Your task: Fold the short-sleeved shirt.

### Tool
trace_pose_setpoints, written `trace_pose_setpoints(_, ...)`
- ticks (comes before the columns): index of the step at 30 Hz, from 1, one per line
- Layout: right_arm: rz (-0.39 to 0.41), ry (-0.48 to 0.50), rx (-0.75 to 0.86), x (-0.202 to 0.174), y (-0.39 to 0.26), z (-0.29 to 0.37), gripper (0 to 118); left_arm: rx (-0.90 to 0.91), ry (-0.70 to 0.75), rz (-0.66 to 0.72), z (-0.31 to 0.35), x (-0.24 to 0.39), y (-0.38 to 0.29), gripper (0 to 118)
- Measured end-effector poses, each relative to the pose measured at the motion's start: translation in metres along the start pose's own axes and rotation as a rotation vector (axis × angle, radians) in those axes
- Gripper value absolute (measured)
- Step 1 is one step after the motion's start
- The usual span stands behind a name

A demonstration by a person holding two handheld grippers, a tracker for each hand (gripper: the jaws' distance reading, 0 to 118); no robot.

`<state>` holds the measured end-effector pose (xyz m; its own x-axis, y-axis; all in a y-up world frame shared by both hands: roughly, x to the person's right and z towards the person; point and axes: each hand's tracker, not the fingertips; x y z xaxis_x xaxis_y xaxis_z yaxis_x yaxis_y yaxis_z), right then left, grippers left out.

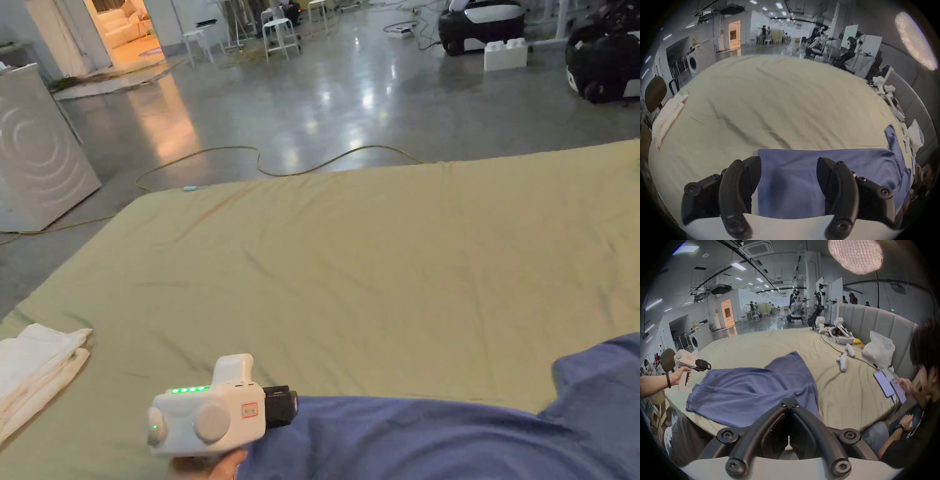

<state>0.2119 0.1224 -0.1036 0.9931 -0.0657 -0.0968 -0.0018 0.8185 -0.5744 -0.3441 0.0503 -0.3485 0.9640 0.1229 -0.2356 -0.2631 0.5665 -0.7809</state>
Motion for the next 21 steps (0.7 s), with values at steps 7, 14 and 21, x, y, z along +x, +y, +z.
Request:
trace_pose_setpoints(7, -0.02, -0.028, -0.07, 0.007, -0.013, -0.009, 0, -0.07, 0.047, -0.116, -0.018, 0.027, -0.007, 4)
trace_pose_setpoints(14, 0.021, 0.066, -0.145, 0.015, 0.053, -0.085, 39, -0.142, 0.083, -0.125, -0.038, 0.028, 0.003, 4)
trace_pose_setpoints(21, 0.109, 0.034, -0.367, 0.033, 0.144, -0.264, 79, -0.171, -0.011, -0.054, -0.039, 0.009, 0.008, 4)
